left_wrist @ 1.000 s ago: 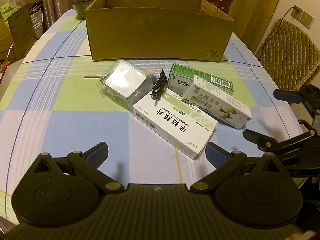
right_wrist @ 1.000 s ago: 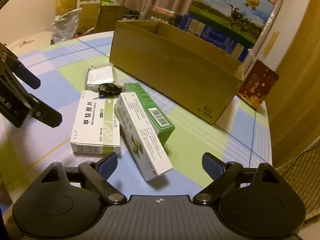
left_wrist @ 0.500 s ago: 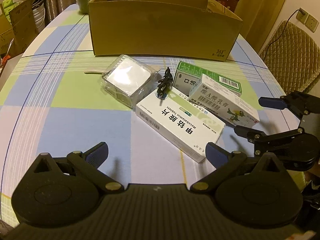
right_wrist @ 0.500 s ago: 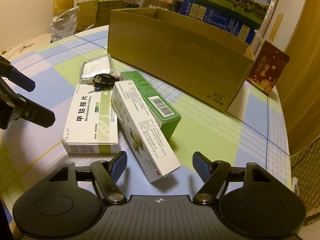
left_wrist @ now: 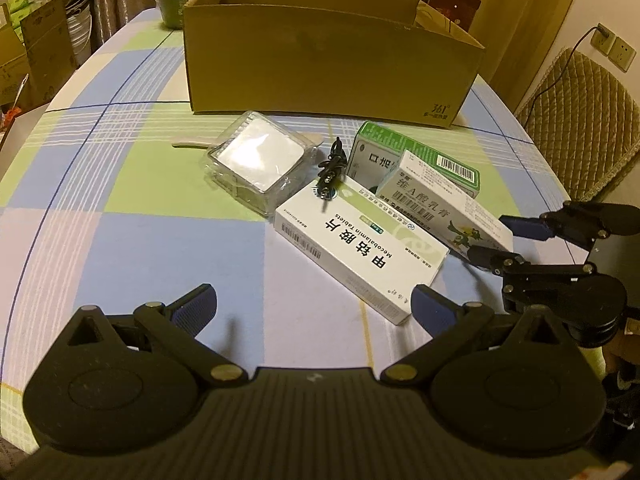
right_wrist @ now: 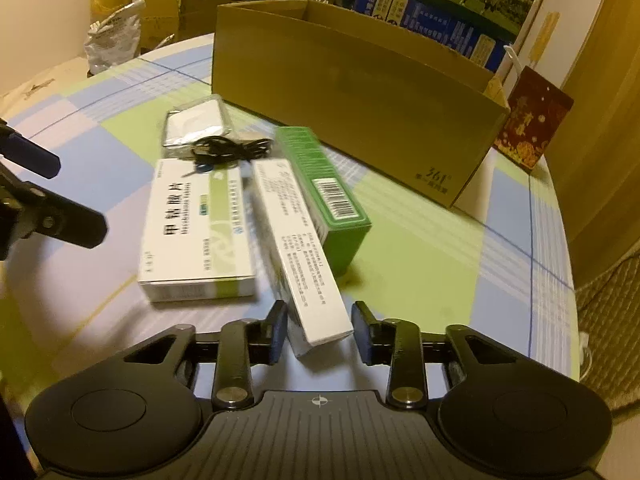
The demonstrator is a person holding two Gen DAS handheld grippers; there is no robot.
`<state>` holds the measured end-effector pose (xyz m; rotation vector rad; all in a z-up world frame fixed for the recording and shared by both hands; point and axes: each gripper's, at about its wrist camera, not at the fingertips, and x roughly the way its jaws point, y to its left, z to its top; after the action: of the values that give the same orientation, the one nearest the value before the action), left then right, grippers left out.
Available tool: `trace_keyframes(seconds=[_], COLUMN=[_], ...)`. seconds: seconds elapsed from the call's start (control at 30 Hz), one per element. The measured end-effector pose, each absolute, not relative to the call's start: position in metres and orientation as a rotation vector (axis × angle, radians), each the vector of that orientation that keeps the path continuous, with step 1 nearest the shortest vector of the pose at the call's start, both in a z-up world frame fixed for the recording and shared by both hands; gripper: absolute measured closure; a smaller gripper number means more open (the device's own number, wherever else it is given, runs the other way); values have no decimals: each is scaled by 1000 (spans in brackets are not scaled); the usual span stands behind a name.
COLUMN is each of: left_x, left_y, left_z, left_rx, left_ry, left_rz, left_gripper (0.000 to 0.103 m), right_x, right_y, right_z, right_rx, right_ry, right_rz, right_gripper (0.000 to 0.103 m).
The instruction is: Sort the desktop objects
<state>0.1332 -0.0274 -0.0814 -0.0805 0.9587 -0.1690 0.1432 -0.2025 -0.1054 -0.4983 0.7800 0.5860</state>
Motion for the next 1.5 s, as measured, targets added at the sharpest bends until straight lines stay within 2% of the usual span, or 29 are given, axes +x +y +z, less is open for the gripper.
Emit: trace_keyframes(seconds=[0.17,0.57,0.67,0.87,0.93,1.1,1.33,1.4,1.5], left_x=[127,107,105,110,114,124,140,143,144], left_y=[-21,-6,-6,-14,-19,-28,-41,-43,-41], left_z=[-78,-67,-68,-76,-80,-92,-106,-108,-110], left_rx=[-92,-113,-110,-66,-59,-66,-21,3,32], left_ry=[952,924,927,934,932,936,937,939,951], left_rz=[-158,-132,-130,-132,-128,-120,-105,-102,-117], left_gripper=[1,1,1,1,1,1,2,5,17], right_x=[127,106,117,128,127,122,121,122,124], right_y=[-196,-209,-225,-239,-240,-242,-234,-230,-228], right_z=[-97,-91,-93,-93,-91,-94,-105,-107,-110], right_rx=[-425,-165,-20,34,-8,-120,-171,-180,-177], right_ry=[843,935,974,933,891,812,783,785,792], right_rz=[627,734,705,641,621,580,597,602,602], right_gripper=[80,81,81,80,76,53,42,41,41])
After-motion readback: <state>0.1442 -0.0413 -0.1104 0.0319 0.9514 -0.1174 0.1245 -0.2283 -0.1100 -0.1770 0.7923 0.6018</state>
